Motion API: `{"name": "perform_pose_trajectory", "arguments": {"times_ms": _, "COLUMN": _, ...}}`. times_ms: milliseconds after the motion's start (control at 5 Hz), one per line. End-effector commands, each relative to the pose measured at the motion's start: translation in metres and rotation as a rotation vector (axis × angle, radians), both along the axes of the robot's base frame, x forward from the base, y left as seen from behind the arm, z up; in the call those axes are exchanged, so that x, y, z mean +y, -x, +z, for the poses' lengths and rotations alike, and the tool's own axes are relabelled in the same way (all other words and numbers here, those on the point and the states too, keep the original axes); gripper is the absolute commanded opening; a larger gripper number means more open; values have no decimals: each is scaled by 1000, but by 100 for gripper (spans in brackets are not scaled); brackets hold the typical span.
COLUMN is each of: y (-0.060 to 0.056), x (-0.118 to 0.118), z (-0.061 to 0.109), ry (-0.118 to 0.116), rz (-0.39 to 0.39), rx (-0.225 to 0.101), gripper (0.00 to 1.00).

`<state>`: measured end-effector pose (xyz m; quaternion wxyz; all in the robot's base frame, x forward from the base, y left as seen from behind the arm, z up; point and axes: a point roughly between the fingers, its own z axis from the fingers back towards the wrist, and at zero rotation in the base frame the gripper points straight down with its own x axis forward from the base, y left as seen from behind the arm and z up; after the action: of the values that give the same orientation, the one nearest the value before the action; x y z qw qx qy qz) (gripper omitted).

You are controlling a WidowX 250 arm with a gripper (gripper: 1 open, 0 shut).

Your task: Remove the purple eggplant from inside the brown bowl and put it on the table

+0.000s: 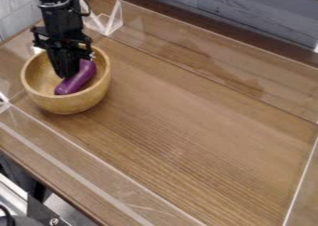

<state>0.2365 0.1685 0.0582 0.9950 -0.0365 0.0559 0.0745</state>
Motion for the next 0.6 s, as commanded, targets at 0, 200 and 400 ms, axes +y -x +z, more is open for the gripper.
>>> {"name": "perform_pose_trajectory", "arguments": {"times_ms": 0, "y": -7, "x": 4, "z": 33, "ry": -28, "rz": 9, "rx": -73, "gripper": 0}}
{"name": "perform_pose_trajectory", "arguments": {"times_ms": 200, "y": -9, "x": 0, "z": 48, "ry": -11, "rz": 12, "rx": -86, "gripper": 0}}
{"name": "perform_pose_trajectory", "arguments": {"times_ms": 400, "y": -10, "x": -5, "z": 61, "ry": 4, "rz": 12, "rx": -101, "gripper": 0}}
